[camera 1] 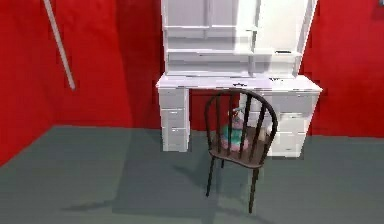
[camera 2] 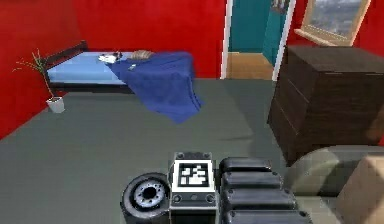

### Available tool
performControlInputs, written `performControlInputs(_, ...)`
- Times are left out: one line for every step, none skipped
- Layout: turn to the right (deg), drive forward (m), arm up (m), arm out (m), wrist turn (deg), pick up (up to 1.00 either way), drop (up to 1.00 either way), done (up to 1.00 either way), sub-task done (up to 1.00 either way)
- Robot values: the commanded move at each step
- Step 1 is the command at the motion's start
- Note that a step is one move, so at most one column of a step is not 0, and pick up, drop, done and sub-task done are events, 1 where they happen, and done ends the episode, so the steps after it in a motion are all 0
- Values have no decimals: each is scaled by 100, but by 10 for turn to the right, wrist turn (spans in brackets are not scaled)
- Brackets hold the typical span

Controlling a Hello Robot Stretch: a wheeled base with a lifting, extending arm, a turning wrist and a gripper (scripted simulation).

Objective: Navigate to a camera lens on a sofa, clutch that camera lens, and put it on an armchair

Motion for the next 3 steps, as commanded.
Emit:
performControlInputs(-450,0,0,0,0,0,0,0,0)
performControlInputs(-450,0,0,0,0,0,0,0,0)
performControlInputs(-330,0,0,0,0,0,0,0,0)
